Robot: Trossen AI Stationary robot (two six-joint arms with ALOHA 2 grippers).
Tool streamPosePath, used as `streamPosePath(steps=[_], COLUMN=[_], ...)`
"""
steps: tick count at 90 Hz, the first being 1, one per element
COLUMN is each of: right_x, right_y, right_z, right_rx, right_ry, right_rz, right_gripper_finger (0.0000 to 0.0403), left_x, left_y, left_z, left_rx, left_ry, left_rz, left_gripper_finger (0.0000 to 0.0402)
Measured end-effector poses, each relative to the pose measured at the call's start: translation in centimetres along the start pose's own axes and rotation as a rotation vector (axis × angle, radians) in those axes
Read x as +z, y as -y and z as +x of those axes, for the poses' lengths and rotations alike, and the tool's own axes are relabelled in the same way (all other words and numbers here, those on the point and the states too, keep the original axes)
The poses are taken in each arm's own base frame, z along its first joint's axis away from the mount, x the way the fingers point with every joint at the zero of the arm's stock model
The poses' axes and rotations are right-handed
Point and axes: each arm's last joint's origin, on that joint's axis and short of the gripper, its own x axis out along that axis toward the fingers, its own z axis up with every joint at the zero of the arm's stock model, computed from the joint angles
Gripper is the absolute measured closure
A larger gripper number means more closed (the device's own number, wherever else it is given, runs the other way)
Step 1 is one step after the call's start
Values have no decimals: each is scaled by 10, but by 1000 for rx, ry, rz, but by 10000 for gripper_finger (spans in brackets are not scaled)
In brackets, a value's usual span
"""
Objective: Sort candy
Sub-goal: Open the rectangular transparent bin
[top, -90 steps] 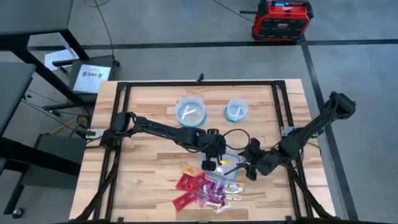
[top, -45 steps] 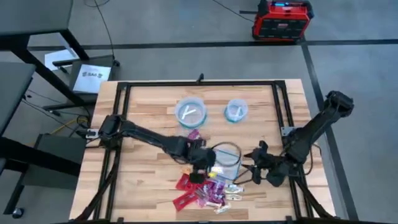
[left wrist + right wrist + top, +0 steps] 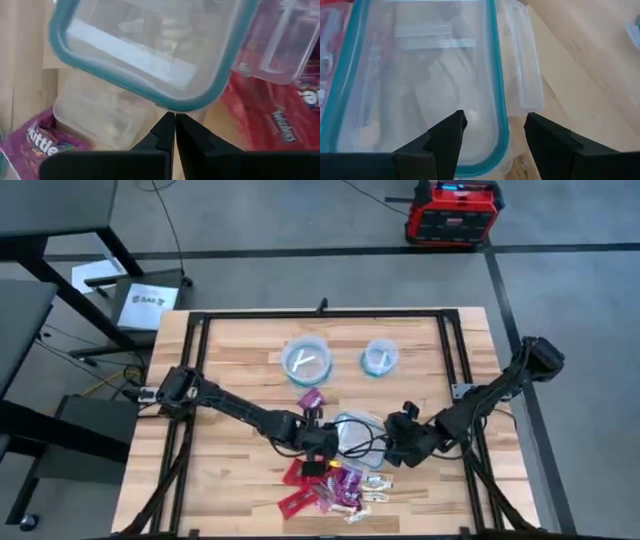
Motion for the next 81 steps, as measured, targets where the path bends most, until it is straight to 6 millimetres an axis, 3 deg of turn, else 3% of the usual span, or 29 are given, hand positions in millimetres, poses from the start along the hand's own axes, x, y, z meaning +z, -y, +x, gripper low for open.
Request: streamPosePath(steps=[17, 31, 62, 81], right_x=[-1, 2, -12, -34], right_y=[0, 3, 4, -3], right_z=[-11, -27, -69, -77], right_rx=[55, 93, 225, 252], right_ry=[-15, -3, 6, 15], right_rz=[-20, -23, -34, 2], right_gripper_finger=[207, 207, 207, 207], left_x=[7, 10, 30, 41], left_y=[-33, -46, -35, -26], left_z=[9, 12, -9, -20], left_rx=[70, 80, 51, 34], left_ry=[23, 28, 43, 107], left_rz=[-46, -59, 24, 32], left_gripper_finger=[402, 402, 402, 402])
